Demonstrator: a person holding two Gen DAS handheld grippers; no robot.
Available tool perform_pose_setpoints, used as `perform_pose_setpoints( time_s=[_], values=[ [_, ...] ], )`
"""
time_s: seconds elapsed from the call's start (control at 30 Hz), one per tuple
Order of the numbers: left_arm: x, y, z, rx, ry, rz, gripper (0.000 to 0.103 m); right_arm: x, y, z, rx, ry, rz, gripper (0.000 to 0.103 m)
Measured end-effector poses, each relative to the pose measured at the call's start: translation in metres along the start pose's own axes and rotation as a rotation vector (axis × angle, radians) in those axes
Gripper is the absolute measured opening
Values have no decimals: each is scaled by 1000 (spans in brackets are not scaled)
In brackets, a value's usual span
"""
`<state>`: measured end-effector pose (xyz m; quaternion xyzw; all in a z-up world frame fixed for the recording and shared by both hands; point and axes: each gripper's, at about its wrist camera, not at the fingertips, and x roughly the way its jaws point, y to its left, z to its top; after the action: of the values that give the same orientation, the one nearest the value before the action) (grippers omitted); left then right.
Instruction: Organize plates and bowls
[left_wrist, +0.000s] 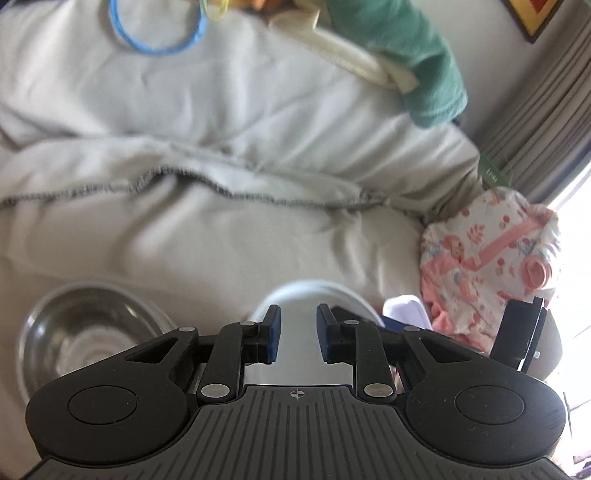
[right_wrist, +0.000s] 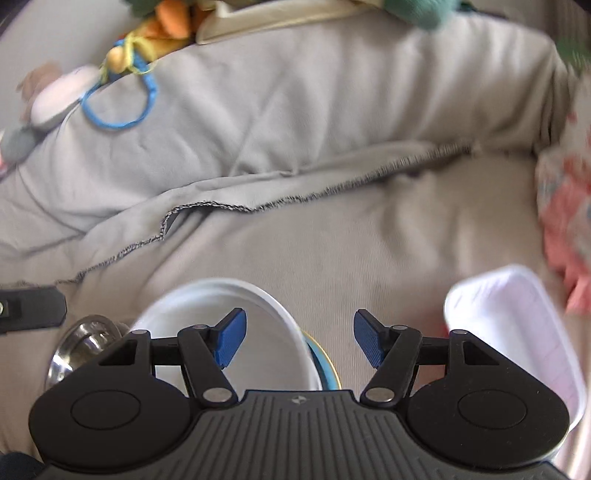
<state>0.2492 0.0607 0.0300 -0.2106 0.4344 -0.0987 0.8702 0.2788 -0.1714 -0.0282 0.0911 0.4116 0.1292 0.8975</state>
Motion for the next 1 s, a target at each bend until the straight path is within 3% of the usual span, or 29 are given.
perform_pose_setpoints(
  time_s=[0.17, 0.5, 0.63, 0.73, 0.9, 1.0],
  values=[
    [19, 11, -3, -78, 75, 23, 21, 14, -16, -13, 47, 3, 14, 65],
    [27, 15, 1, -91, 75, 19, 21, 16, -19, -18, 23, 18, 11, 65],
    [23, 11, 1, -51, 66, -6, 21, 17, -19, -19, 17, 16, 0, 65],
    [31, 13, 0, 8, 47, 43, 19, 18, -17, -20, 13, 10, 1, 65],
    [52, 28, -3, 13, 102, -18, 17, 23, -13, -26, -19, 19, 11, 66],
    [44, 21, -5, 36, 68, -19, 20, 25, -14, -27, -20, 26, 28, 66]
  ],
)
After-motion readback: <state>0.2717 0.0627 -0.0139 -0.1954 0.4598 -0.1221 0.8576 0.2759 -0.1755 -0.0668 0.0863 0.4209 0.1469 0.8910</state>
